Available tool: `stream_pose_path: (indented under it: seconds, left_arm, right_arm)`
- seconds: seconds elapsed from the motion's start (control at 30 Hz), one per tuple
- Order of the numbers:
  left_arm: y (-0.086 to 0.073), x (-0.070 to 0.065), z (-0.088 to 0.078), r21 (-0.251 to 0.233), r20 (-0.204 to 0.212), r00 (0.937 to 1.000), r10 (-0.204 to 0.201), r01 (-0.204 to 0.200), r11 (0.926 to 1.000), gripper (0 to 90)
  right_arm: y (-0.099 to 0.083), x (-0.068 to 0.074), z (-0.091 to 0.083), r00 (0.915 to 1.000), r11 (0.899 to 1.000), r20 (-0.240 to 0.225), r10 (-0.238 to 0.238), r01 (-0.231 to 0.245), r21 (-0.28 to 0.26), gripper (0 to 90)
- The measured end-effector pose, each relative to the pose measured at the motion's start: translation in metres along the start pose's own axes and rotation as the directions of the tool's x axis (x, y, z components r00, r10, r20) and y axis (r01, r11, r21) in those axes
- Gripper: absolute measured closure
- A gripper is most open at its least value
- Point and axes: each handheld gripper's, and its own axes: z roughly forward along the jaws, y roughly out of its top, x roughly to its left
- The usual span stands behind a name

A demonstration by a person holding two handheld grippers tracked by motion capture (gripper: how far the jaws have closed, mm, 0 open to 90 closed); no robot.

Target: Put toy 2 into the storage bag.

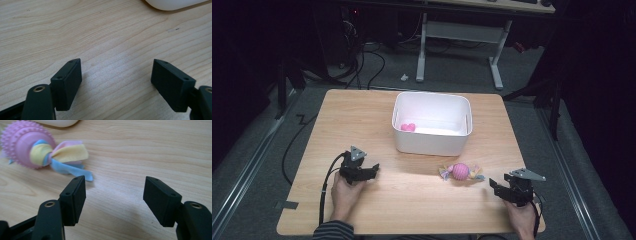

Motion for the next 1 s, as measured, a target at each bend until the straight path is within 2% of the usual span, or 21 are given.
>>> stream_pose_path:
  seconds: [0.17, 0.27, 0.37, 0.43, 0.47, 0.5, 0.63, 0.77, 0.8, 0.83, 1.0]
  left_arm:
    - [0.0, 0.0, 0.0, 0.0, -0.001, 1.0, -0.001, 0.001, 1.0, 25.1]
    - [0.0, 0.0, 0.0, 0.0, -0.001, 1.0, -0.003, 0.003, 1.0, 25.6]
    - [0.0, 0.0, 0.0, -0.001, 0.0, 1.0, -0.005, 0.005, 1.0, 25.7]
    - [0.0, 0.0, 0.0, -0.002, 0.0, 1.0, -0.007, 0.007, 1.0, 25.8]
    - [0.0, 0.0, 0.0, -0.002, 0.0, 1.0, -0.007, 0.007, 1.0, 25.8]
    - [0.0, 0.0, 0.0, -0.002, 0.0, 1.0, -0.007, 0.007, 1.0, 25.9]
    - [0.0, 0.0, 0.0, -0.002, 0.0, 1.0, -0.007, 0.007, 1.0, 25.9]
    - [0.0, 0.0, 0.0, -0.002, 0.001, 1.0, -0.007, 0.007, 1.0, 26.1]
    - [0.0, 0.0, 0.0, -0.002, 0.001, 1.0, -0.007, 0.007, 1.0, 26.1]
    - [0.0, 0.0, 0.0, -0.002, 0.001, 1.0, -0.007, 0.007, 1.0, 26.1]
    - [0.0, 0.0, 0.0, -0.002, 0.0, 1.0, -0.007, 0.007, 1.0, 25.9]
  right_arm:
    - [0.009, 0.014, -0.01, 0.9975, 0.997, -0.022, -0.067, 0.066, -0.043, 34.2]
    - [0.015, 0.018, -0.012, 0.997, 0.997, -0.044, -0.064, 0.062, -0.052, 33.8]
    - [0.024, 0.025, -0.011, 0.994, 0.994, -0.064, -0.088, 0.084, -0.064, 33.7]
    - [0.032, 0.034, -0.008, 0.9891, 0.991, -0.084, -0.121, 0.117, -0.058, 33.5]
    - [0.032, 0.034, -0.008, 0.9891, 0.991, -0.084, -0.121, 0.117, -0.058, 33.5]
    - [0.037, 0.039, -0.007, 0.985, 0.989, -0.099, -0.141, 0.136, -0.062, 33.3]
    - [0.045, 0.047, -0.005, 0.9795, 0.985, -0.113, -0.167, 0.161, -0.062, 32.8]
    - [0.056, 0.062, 0.004, 0.9671, 0.976, -0.134, -0.216, 0.211, -0.053, 31.9]
    - [0.056, 0.062, 0.004, 0.9671, 0.976, -0.134, -0.216, 0.211, -0.053, 31.9]
    - [0.058, 0.066, 0.009, 0.9619, 0.972, -0.142, -0.233, 0.229, -0.046, 31.8]
    - [0.061, 0.075, 0.02, 0.9541, 0.967, -0.157, -0.255, 0.256, -0.016, 30.9]
